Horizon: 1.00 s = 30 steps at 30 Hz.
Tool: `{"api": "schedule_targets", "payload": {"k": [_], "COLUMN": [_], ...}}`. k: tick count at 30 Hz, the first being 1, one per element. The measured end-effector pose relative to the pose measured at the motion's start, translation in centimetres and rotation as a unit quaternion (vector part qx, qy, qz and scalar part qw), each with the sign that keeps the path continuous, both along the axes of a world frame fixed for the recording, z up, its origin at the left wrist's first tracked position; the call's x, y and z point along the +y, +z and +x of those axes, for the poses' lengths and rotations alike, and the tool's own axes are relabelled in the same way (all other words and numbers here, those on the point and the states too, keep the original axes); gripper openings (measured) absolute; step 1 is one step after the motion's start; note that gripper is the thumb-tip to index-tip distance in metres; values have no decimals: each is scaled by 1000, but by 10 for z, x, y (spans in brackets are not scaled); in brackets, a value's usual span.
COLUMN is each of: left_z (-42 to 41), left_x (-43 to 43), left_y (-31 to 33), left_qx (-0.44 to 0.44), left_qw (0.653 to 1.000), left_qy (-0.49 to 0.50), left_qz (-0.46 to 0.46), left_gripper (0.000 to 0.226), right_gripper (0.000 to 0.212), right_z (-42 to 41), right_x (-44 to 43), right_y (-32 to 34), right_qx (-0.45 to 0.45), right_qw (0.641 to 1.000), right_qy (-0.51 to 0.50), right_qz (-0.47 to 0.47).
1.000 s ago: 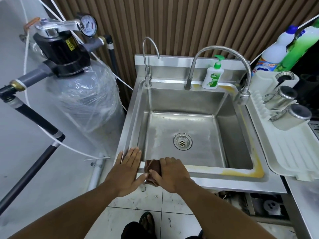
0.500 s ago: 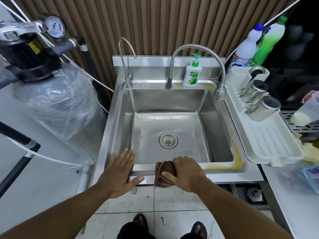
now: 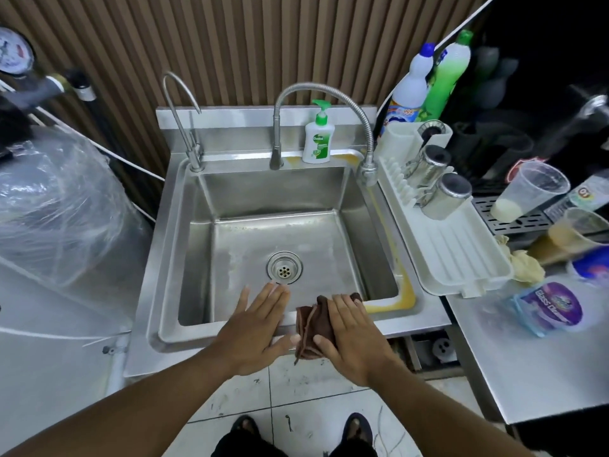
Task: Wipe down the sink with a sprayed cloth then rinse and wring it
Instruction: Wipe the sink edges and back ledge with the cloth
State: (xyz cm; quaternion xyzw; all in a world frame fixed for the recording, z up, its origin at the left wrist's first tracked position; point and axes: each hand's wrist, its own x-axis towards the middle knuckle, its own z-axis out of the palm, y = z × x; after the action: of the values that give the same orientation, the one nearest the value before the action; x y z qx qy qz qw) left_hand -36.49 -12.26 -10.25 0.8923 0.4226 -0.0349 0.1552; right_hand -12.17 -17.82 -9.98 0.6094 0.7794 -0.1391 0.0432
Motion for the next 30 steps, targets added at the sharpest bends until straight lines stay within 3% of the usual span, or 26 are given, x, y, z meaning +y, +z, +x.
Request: {"api": "schedule_targets", "payload": {"k": [8, 20, 30], "left_z": [71, 132, 177], "left_x": [-3, 3, 5], "left_y": [-14, -13, 0], "left_qx": [-35, 15, 54], "left_qw": [979, 975, 976], "left_qy": [-169, -203, -207], "left_qz": [105, 86, 44], "left_gripper": [67, 66, 75], "right_gripper": [67, 79, 93], "right_z": [36, 114, 126], "right_x": [-28, -66, -70], "right_y": [0, 2, 1], "right_qx": [2, -45, -25], "right_qw": [997, 957, 956], "right_qy": [-27, -286, -292], "right_qz": [68, 37, 13]}}
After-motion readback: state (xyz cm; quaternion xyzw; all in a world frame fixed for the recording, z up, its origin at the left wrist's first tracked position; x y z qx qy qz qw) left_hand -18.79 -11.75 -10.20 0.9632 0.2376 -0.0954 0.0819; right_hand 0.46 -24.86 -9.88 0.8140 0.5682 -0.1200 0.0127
